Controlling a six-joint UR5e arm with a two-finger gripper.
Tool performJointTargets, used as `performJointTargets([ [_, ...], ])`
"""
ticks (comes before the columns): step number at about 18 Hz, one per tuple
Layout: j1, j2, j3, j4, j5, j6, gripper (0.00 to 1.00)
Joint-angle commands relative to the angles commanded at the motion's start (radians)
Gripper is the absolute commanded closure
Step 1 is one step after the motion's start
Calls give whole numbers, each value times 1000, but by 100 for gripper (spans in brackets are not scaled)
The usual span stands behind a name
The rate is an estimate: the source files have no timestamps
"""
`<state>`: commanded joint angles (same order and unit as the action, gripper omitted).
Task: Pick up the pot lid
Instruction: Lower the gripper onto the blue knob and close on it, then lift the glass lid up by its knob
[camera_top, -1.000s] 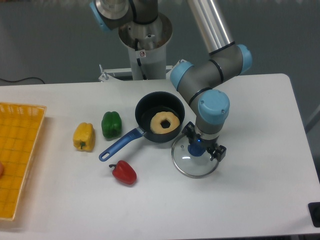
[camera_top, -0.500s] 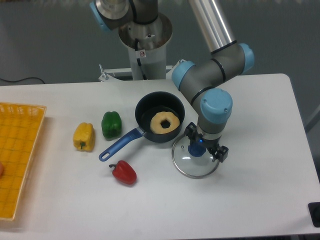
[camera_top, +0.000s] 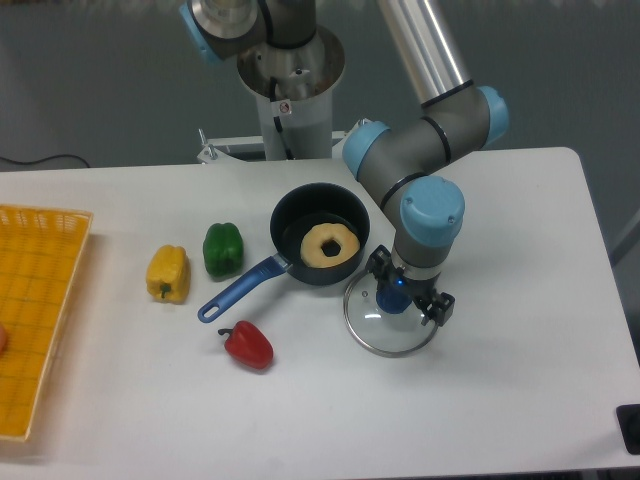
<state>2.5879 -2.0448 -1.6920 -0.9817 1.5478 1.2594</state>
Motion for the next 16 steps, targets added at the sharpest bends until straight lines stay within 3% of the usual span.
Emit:
performJointTargets([
  [16,-2,2,-20,-5,8,6,0],
])
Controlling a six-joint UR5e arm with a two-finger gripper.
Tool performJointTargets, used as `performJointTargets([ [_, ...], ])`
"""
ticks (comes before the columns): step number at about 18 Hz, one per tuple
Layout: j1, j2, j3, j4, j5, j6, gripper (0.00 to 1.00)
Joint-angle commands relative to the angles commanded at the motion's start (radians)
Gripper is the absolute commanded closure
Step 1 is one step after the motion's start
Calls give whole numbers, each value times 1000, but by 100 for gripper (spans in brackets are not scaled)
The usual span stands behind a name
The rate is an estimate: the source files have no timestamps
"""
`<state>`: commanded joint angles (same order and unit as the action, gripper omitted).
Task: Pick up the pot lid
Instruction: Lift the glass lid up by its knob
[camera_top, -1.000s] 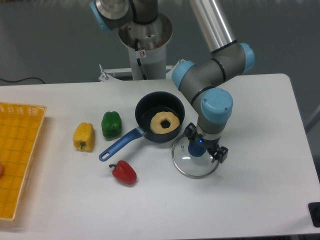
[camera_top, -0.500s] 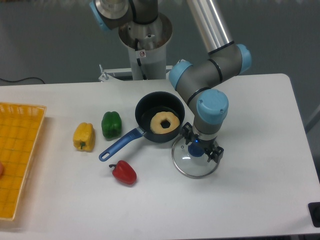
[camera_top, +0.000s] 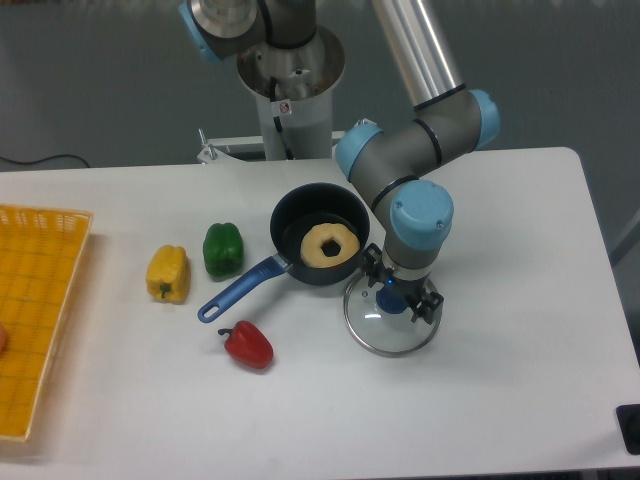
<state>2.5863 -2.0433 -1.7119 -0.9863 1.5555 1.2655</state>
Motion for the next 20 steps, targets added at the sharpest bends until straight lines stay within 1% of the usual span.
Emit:
performJointTargets([
  [2,0,2,-2,-2,0,2,0],
  [4,-2,2,-3,-2,0,2,4],
  [6,-2,2,-3,-2,0,0,14],
  [7,-2,2,-3,-2,0,0,21],
  [9,-2,2,-3,-2,0,-2,23],
  [10,-2,2,-3,-3,0,-3,29],
  [14,-2,3,-2,-6,0,-3,42],
  [15,-2,3,2,-15,0,-3,44],
  [17,-2,3,14,-38,0,-2,45],
  [18,-2,3,17,-44,0,-2,48],
  [20,-2,3,17,-45,0,-2,49],
])
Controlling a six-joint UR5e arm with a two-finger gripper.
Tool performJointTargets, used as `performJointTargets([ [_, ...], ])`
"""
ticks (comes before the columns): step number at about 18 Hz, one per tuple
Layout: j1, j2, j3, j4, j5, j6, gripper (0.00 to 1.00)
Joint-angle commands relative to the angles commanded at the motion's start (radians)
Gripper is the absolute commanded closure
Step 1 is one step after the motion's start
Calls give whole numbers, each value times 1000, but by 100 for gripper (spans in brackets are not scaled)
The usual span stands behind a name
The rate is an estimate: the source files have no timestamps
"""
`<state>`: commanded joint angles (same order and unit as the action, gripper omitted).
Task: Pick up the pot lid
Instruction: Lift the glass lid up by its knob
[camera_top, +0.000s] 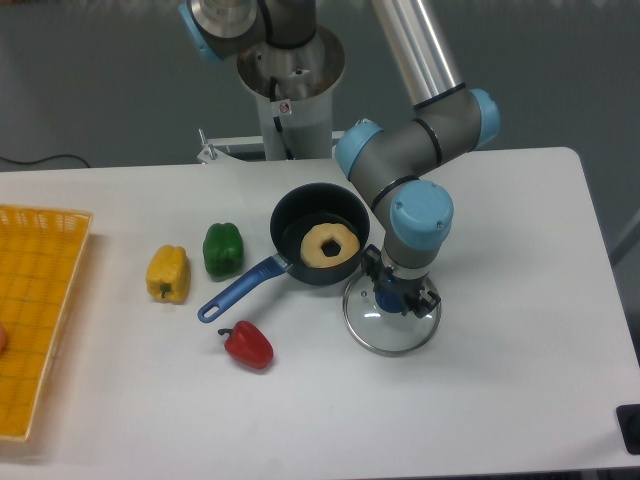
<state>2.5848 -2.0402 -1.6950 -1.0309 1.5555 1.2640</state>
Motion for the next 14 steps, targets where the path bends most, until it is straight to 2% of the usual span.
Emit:
performJointTargets([
  [3,3,2,6,-5,2,0,51],
  [5,3,2,37,-32,0,2,51],
  [9,6,5,178,-204,-3,5,51],
  [10,8,8,190,-219,-5,8,51],
  [14,11,40,192,-213,-6,27,51],
])
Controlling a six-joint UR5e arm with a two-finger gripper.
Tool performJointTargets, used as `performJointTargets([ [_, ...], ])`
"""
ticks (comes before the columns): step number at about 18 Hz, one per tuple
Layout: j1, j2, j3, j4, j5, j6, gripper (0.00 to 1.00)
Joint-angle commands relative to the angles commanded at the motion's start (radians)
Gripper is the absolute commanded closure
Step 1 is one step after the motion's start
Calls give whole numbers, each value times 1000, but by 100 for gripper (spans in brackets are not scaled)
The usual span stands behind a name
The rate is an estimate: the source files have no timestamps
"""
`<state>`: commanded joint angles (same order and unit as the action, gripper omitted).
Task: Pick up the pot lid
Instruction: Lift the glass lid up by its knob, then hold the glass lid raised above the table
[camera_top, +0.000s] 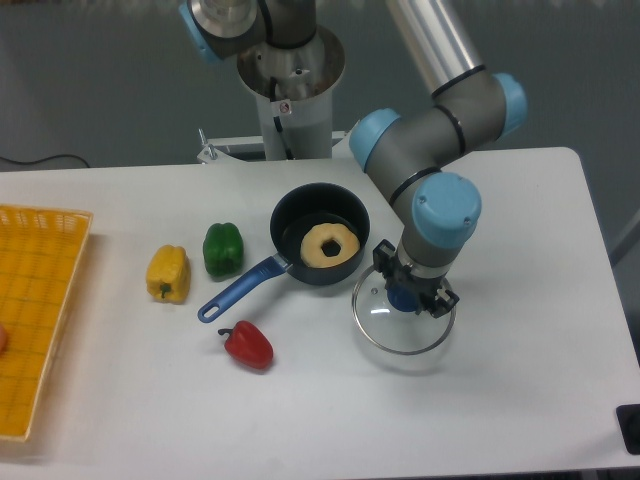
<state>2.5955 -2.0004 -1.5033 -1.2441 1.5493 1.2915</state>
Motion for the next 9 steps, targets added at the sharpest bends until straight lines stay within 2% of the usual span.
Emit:
performJointTargets([
  [3,0,38,0,-3,-3,41,51],
  [9,-3,78,-3,-5,-8,40,51],
])
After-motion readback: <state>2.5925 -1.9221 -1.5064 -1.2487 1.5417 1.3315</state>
